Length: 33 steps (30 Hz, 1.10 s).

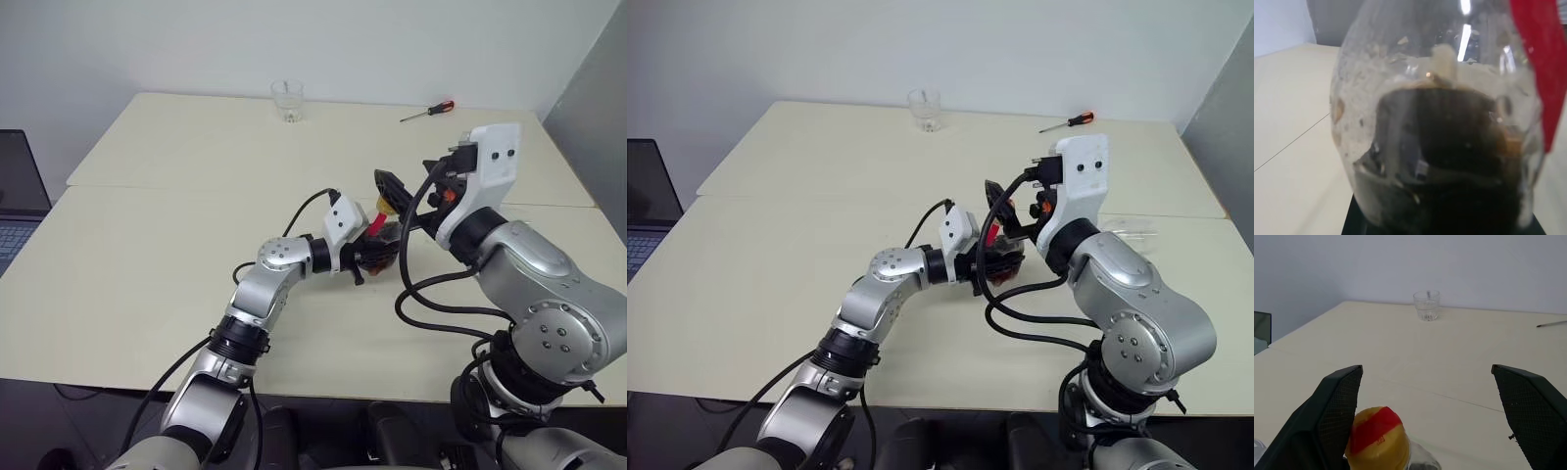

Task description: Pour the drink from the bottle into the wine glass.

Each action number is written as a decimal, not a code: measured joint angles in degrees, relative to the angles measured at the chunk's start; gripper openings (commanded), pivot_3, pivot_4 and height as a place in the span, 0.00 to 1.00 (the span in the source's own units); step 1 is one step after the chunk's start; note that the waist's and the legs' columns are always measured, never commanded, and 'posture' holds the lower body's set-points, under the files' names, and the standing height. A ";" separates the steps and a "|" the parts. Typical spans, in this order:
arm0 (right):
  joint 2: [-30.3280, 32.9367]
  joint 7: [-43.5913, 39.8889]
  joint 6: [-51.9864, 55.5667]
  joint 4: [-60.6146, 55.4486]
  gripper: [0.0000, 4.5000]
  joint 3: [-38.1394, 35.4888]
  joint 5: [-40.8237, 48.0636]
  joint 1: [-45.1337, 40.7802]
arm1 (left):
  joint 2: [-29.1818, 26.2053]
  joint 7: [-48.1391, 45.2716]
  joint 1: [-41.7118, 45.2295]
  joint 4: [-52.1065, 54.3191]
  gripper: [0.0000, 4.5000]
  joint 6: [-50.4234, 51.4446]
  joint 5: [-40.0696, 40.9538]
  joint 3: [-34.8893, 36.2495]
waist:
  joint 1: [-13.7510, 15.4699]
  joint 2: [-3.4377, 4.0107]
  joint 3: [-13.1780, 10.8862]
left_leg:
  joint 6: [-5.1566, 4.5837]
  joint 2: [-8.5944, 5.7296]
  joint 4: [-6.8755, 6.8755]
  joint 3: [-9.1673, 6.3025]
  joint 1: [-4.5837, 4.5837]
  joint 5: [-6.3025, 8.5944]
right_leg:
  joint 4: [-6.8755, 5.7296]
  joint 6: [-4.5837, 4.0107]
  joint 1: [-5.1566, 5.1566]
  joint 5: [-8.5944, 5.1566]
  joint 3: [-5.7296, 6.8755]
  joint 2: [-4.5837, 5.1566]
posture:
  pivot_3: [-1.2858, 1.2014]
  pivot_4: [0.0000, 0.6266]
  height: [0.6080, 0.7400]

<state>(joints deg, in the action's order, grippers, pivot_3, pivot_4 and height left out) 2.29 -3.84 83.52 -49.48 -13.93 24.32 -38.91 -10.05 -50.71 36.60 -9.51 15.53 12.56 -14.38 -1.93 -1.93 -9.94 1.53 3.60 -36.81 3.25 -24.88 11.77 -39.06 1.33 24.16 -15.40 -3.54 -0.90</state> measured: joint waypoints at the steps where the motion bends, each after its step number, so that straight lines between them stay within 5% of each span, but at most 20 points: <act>1: 0.26 -0.29 0.04 -0.32 1.00 -0.01 0.18 0.13 | 0.00 -0.01 0.00 0.00 0.24 -0.01 0.00 0.00 | 0.00 0.00 0.00 | 0.00 0.00 0.00 0.00 0.00 0.00 | 0.01 0.00 0.00 0.00 0.00 0.00 | 0.52 0.24 1.00; 15: 0.22 -0.62 -1.89 2.39 1.00 5.00 1.46 -3.26 | 0.18 -0.01 0.01 -0.01 0.24 -0.89 -0.03 0.00 | -0.05 0.00 0.00 | 0.00 0.00 0.00 0.01 0.00 0.00 | 0.01 0.09 0.00 -0.05 0.00 0.00 | 0.52 0.24 1.00; 33: -0.62 1.16 -15.47 10.88 1.00 5.93 -1.93 2.59 | 0.18 -0.05 0.01 -0.13 0.24 -0.94 -0.35 -0.38 | 0.01 0.00 0.00 | 0.00 0.00 0.03 0.02 0.00 0.00 | 0.03 0.09 0.00 -0.05 -0.01 0.00 | 0.52 0.24 1.00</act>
<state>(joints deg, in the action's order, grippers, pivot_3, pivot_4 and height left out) 1.67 -2.69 68.05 -38.60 -8.00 22.38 -36.32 -9.87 -50.76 36.61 -9.64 14.58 12.21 -14.76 -1.92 -1.92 -9.94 1.53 3.60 -36.79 3.27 -24.88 11.77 -39.03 1.42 24.16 -15.45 -3.56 -0.90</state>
